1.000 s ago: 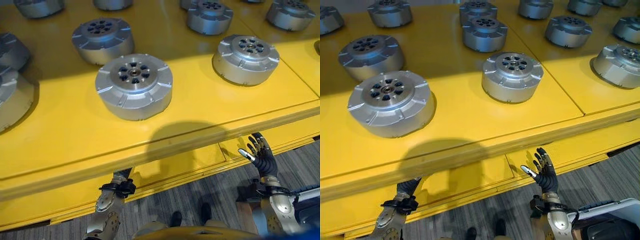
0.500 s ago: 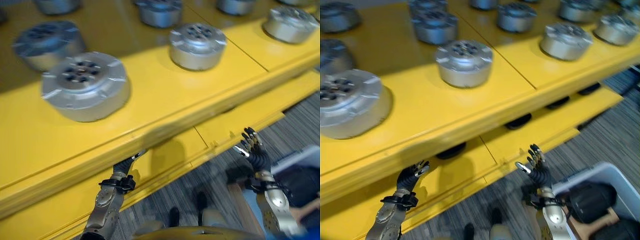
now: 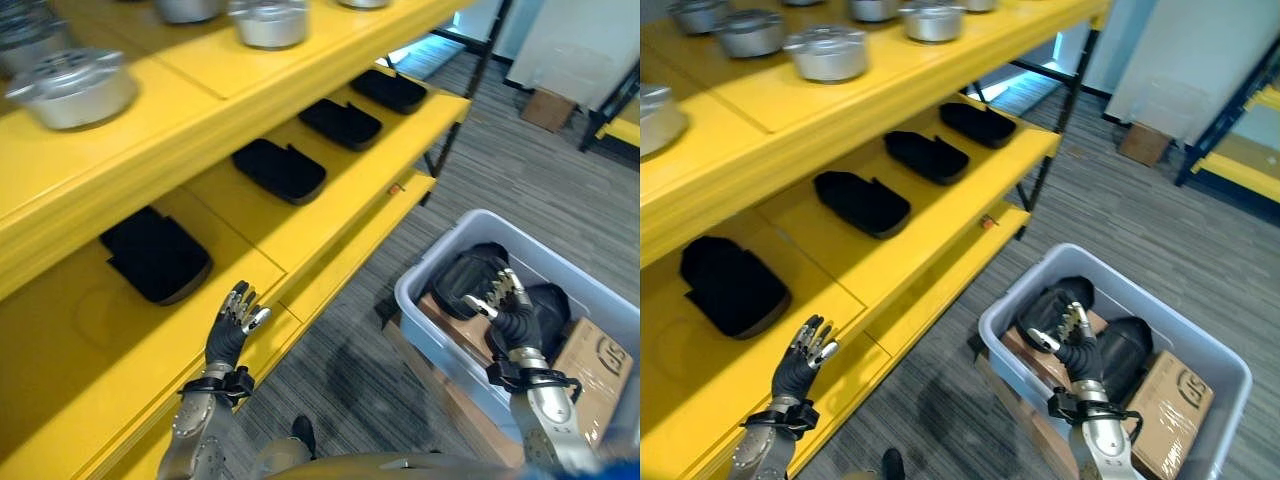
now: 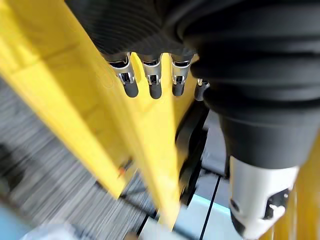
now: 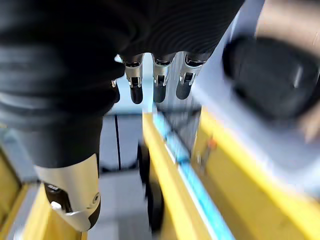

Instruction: Move parts from the plastic box to the shelf.

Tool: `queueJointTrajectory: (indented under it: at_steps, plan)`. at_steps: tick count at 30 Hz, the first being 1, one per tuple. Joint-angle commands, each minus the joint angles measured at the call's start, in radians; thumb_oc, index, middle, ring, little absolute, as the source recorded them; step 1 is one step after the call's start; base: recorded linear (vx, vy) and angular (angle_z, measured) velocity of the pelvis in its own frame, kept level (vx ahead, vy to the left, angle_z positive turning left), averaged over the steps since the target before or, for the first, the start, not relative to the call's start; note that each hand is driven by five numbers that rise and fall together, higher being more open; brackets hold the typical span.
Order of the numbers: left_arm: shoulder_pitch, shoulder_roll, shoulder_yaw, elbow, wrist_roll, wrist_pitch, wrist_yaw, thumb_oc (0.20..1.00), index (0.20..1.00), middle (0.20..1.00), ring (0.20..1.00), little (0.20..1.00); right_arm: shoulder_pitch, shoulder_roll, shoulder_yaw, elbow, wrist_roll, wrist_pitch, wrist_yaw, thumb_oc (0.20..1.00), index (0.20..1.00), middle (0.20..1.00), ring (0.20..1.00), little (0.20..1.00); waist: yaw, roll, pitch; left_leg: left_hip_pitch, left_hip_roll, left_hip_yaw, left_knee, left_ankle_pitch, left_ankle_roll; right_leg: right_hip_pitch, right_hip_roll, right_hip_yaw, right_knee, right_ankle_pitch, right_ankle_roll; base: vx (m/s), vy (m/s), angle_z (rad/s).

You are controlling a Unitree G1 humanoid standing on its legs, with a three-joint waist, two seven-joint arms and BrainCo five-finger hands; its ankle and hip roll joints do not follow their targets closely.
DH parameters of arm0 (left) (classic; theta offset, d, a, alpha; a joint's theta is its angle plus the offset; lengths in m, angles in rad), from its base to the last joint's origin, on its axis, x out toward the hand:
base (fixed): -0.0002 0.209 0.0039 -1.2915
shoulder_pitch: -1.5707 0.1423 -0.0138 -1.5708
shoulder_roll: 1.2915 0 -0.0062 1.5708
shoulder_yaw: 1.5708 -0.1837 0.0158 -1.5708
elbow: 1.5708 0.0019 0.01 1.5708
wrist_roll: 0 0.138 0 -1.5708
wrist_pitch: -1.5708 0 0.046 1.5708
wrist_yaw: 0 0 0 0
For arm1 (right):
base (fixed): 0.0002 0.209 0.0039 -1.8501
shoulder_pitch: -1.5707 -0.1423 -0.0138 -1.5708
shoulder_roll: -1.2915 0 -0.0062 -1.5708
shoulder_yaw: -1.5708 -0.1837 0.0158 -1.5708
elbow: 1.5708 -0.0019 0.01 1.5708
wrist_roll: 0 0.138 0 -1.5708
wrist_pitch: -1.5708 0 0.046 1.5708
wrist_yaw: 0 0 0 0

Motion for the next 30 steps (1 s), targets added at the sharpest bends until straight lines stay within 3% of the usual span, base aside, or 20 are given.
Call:
queueJointTrajectory:
  at_steps: [1,2,5,9,11,12,13,14,15,16,17,18,19,21,22,23,26,30]
  plan:
    - [-0.048,0.049,0.045,-0.021,0.003,-0.039,-0.017,1.0,1.0,1.0,1.0,1.0,-0.079,-0.001,-0.025,-0.042,0.008,-0.048,0.02,1.0,1.0,1.0,1.0,1.0,0.021,-0.019,-0.009,0.029,-0.019,-0.086,-0.001,-0.053,0.026,-0.077,-0.106,0.057,0.112,0.108,0.039,0.04,-0.259,-0.11]
    - [-0.051,0.047,0.04,-0.016,0.004,-0.036,-0.018,1.0,1.0,1.0,1.0,1.0,-0.072,0.003,-0.036,-0.045,0.013,-0.054,0.016,1.0,1.0,1.0,1.0,1.0,0.007,-0.008,-0.004,0.034,0.012,-0.074,0.0,-0.045,0.009,-0.082,-0.082,0.067,0.117,0.077,0.026,0.04,-0.218,-0.04]
    - [-0.047,0.045,0.03,-0.015,0.002,-0.032,-0.03,1.0,1.0,1.0,1.0,1.0,-0.057,-0.003,-0.052,-0.053,0.018,-0.057,0.02,1.0,1.0,1.0,1.0,1.0,-0.01,0.012,0.0,0.048,0.044,-0.061,-0.001,-0.035,-0.009,-0.072,-0.048,0.073,0.113,0.05,0.009,0.05,-0.18,-0.16]
    - [-0.068,0.045,-0.002,-0.005,-0.01,-0.029,-0.041,1.0,1.0,1.0,1.0,1.0,-0.048,-0.031,-0.09,-0.074,0.024,-0.079,0.008,1.0,1.0,1.0,1.0,1.0,-0.062,0.065,0.021,0.057,0.146,-0.031,0.044,0.001,-0.07,-0.064,0.052,0.121,0.106,-0.019,-0.043,0.02,-0.226,-0.21]
    - [-0.072,0.044,-0.011,-0.005,-0.013,-0.029,-0.045,1.0,1.0,1.0,1.0,1.0,-0.04,-0.04,-0.096,-0.082,0.026,-0.08,0.01,1.0,1.0,1.0,1.0,1.0,-0.074,0.074,0.027,0.05,0.169,-0.035,0.072,0.003,-0.08,-0.061,0.076,0.13,0.11,-0.038,-0.061,0.0,-0.225,-0.33]
    - [-0.075,0.048,-0.012,-0.01,0.0,-0.035,-0.046,1.0,1.0,1.0,1.0,1.0,-0.036,-0.052,-0.103,-0.086,0.032,-0.085,0.013,1.0,1.0,1.0,1.0,1.0,-0.084,0.08,0.045,0.019,0.196,-0.069,0.155,0.021,-0.091,-0.058,0.113,0.162,0.11,-0.06,-0.089,-0.04,-0.336,-0.23]
    - [-0.074,0.047,-0.004,-0.017,-0.004,-0.037,-0.044,1.0,1.0,1.0,1.0,1.0,-0.05,-0.078,-0.098,-0.085,0.031,-0.084,0.02,1.0,1.0,1.0,1.0,1.0,-0.076,0.075,0.08,-0.043,0.209,-0.137,0.333,0.07,-0.096,-0.064,0.139,0.192,0.123,-0.071,-0.121,-0.08,-0.322,-0.25]
    - [-0.08,0.042,-0.004,-0.021,-0.011,-0.039,-0.038,1.0,1.0,1.0,1.0,1.0,-0.068,-0.094,-0.092,-0.08,0.032,-0.087,0.018,1.0,1.0,1.0,1.0,1.0,-0.062,0.071,0.105,-0.091,0.186,-0.209,0.394,0.105,-0.094,-0.067,0.146,0.218,0.133,-0.084,-0.132,-0.04,-0.152,-0.76]
    - [-0.089,0.036,-0.007,-0.024,-0.015,-0.039,-0.032,1.0,1.0,1.0,1.0,1.0,-0.086,-0.102,-0.094,-0.072,0.023,-0.09,0.004,1.0,1.0,1.0,1.0,1.0,-0.043,0.067,0.108,-0.13,0.176,-0.272,0.286,0.092,-0.08,-0.066,0.143,0.246,0.128,-0.098,-0.118,0.04,0.012,-1.07]
    - [-0.09,0.033,-0.01,-0.023,-0.019,-0.04,-0.029,1.0,1.0,1.0,1.0,1.0,-0.095,-0.105,-0.091,-0.07,0.024,-0.094,0.001,1.0,1.0,1.0,1.0,1.0,-0.037,0.068,0.107,-0.135,0.177,-0.292,0.229,0.089,-0.076,-0.065,0.142,0.259,0.127,-0.101,-0.113,0.15,0.147,-1.05]
    - [-0.111,0.029,-0.028,-0.016,-0.015,-0.049,-0.014,1.0,1.0,1.0,1.0,1.0,-0.119,-0.117,-0.086,-0.049,0.008,-0.103,-0.02,1.0,1.0,1.0,1.0,1.0,-0.016,0.073,0.122,-0.183,0.18,-0.37,0.144,0.132,-0.088,-0.069,0.141,0.287,0.141,-0.111,-0.101,0.11,0.113,-0.74]
    - [-0.112,0.029,-0.028,-0.016,-0.015,-0.049,-0.014,1.0,1.0,1.0,1.0,1.0,-0.119,-0.117,-0.086,-0.049,0.008,-0.103,-0.02,1.0,1.0,1.0,1.0,1.0,-0.016,0.073,0.122,-0.183,0.18,-0.37,0.143,0.133,-0.088,-0.069,0.141,0.287,0.142,-0.111,-0.101,0.15,0.154,-0.61]
    - [-0.119,0.031,-0.032,-0.017,-0.011,-0.053,-0.009,1.0,1.0,1.0,1.0,1.0,-0.132,-0.121,-0.076,-0.041,0.002,-0.107,-0.029,1.0,1.0,1.0,1.0,1.0,0.002,0.082,0.132,-0.194,0.163,-0.454,0.101,0.15,-0.096,-0.071,0.141,0.319,0.154,-0.125,-0.089,0.11,0.14,-0.76]
    - [-0.122,0.025,-0.033,-0.01,-0.012,-0.066,-0.002,1.0,1.0,1.0,1.0,1.0,-0.163,-0.117,-0.05,-0.027,-0.005,-0.103,-0.03,1.0,1.0,1.0,1.0,1.0,-0.004,0.096,0.14,-0.147,0.176,-0.429,0.072,0.108,-0.099,-0.095,0.139,0.369,0.18,-0.127,-0.081,0.11,0.23,-1.04]
    - [-0.143,0.034,-0.037,-0.018,-0.016,-0.071,0.0,1.0,1.0,1.0,1.0,1.0,-0.167,-0.113,-0.048,-0.029,-0.021,-0.099,-0.038,1.0,1.0,1.0,1.0,1.0,-0.013,0.094,0.153,-0.14,0.17,-0.383,0.091,0.092,-0.096,-0.106,0.119,0.372,0.185,-0.113,-0.073,0.07,0.191,-1.47]
    - [-0.144,0.034,-0.037,-0.017,-0.016,-0.071,0.0,1.0,1.0,1.0,1.0,1.0,-0.168,-0.113,-0.048,-0.029,-0.021,-0.098,-0.038,1.0,1.0,1.0,1.0,1.0,-0.01,0.093,0.155,-0.138,0.169,-0.379,0.093,0.09,-0.095,-0.106,0.117,0.376,0.185,-0.112,-0.072,0.07,0.2,-1.42]
    - [-0.172,0.051,-0.033,-0.027,-0.016,-0.089,0.018,1.0,1.0,1.0,1.0,1.0,-0.185,-0.1,-0.036,-0.02,-0.026,-0.09,-0.042,1.0,1.0,1.0,1.0,1.0,-0.022,0.073,0.194,-0.127,0.143,-0.304,0.132,0.035,-0.071,-0.132,0.069,0.417,0.181,-0.077,-0.046,0.0,0.207,-0.55]
    - [-0.19,0.067,-0.026,-0.04,-0.012,-0.1,0.048,1.0,1.0,1.0,1.0,1.0,-0.182,-0.087,-0.025,-0.024,-0.016,-0.083,-0.041,1.0,1.0,1.0,1.0,1.0,-0.027,0.043,0.223,-0.155,0.118,-0.261,0.174,-0.002,-0.059,-0.164,0.028,0.43,0.168,-0.049,-0.024,-0.02,0.142,-0.25]
